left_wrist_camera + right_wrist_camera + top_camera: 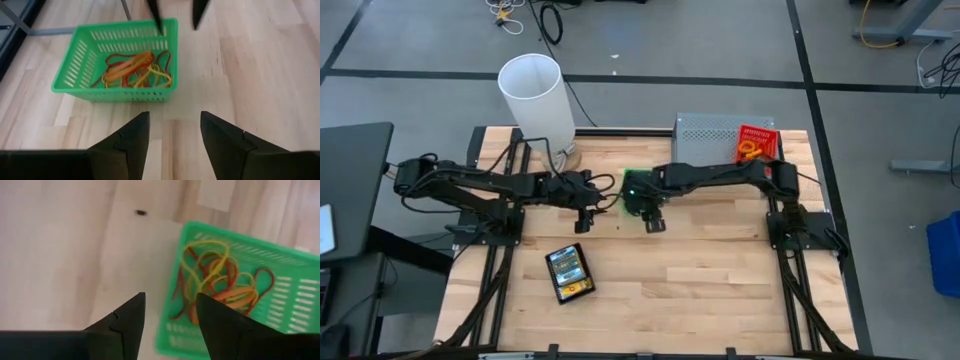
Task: Pick & Place Office Desk Supplies
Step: Put the green bin on the shelf
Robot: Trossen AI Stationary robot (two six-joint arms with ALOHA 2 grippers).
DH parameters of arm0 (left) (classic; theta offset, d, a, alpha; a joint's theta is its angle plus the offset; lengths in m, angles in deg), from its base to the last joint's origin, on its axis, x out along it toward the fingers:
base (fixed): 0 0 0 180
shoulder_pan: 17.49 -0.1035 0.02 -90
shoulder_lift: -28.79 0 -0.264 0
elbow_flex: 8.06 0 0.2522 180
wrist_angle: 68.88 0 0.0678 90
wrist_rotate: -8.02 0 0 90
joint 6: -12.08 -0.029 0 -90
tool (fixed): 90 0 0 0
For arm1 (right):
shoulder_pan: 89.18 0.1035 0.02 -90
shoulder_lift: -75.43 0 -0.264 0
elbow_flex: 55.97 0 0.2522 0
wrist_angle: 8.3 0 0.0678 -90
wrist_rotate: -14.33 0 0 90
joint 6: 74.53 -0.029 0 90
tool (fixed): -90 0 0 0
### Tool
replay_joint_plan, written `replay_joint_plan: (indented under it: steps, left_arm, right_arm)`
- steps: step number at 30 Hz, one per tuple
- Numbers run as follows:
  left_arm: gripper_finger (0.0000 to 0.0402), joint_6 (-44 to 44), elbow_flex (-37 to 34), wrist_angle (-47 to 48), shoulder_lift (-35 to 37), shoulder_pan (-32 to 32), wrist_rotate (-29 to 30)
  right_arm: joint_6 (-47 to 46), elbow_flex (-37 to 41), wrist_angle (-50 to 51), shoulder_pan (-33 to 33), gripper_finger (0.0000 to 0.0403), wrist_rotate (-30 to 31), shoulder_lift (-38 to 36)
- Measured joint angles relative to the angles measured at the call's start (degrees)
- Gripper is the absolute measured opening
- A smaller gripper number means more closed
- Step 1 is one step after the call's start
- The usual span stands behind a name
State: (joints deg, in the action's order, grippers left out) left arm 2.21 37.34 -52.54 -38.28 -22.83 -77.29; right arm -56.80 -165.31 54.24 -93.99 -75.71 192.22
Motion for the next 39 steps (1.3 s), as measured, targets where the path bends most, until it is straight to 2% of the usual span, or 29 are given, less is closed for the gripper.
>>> replay_joint_plan:
  steps: [17, 28, 32, 37, 39]
  left_arm:
    - [0.0181, -0.23, -0.04, 0.8, -0.04, 0.0, 0.83]
    - [0.0181, -0.04, -0.02, 0.73, -0.06, 0.02, 0.83]
    - [0.0181, 0.01, -0.02, 0.56, -0.07, 0.0, 0.87]
    - [0.0181, 0.01, 0.07, 0.41, -0.07, 0.02, 0.87]
    - [0.0181, 0.02, 0.07, 0.47, -0.07, 0.02, 0.85]
  right_arm:
    - [-0.12, 1.54, -3.23, -2.12, 0.0183, -3.05, 2.56]
    - [1.42, 1.65, -3.52, -1.38, 0.0177, 0.05, 6.12]
    - [1.64, 1.65, -4.17, -0.9, 0.0139, 2.5, 6.16]
    - [0.45, 1.63, -3.02, 0.15, 0.0035, 4.4, 6.16]
    - [-0.02, 1.62, -2.44, 0.55, 0.0012, 4.6, 6.11]
